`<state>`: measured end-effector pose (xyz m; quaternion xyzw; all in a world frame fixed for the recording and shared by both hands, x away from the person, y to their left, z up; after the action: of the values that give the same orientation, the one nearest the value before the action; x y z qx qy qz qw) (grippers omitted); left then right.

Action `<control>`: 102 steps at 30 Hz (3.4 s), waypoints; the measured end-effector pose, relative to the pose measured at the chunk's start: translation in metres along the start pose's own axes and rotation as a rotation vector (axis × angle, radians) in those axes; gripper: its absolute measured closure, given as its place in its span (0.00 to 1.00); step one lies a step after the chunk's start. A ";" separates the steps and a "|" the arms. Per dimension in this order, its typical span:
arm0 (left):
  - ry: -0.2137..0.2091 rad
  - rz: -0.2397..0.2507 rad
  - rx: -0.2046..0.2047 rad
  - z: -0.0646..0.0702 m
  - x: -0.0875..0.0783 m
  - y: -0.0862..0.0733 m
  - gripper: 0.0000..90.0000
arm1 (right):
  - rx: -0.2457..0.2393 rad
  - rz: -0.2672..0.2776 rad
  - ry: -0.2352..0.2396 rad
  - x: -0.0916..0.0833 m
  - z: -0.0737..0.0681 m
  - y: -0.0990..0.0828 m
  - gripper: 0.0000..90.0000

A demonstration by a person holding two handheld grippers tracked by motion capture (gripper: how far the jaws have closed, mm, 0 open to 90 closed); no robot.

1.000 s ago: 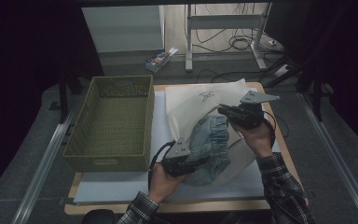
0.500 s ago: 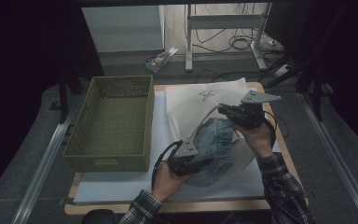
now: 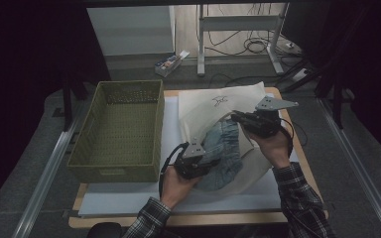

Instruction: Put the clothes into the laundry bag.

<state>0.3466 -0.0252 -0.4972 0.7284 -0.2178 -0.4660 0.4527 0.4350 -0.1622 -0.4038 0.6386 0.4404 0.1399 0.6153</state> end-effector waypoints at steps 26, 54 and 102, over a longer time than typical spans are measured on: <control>0.102 -0.076 0.011 -0.020 0.014 0.011 0.79 | 0.009 0.007 -0.006 -0.004 0.000 0.002 0.94; 0.165 -0.133 -0.047 -0.038 0.034 0.020 0.79 | 0.003 -0.001 0.019 -0.002 -0.006 0.001 0.94; 0.231 -0.062 -0.184 -0.075 0.061 0.032 0.79 | -0.018 -0.028 0.049 -0.002 -0.019 -0.005 0.94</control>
<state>0.4443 -0.0519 -0.4875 0.7389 -0.0981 -0.4110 0.5249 0.4183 -0.1517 -0.4033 0.6231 0.4629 0.1508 0.6122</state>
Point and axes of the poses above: each handheld gripper's, and its own axes: x roughly forward along the jaws, y roughly out of its top, z roughly to its right, the point moved 7 cm from there along x, roughly forward along the jaws, and after that the axes turned 14 degrees about x, right-handed, at the moved point
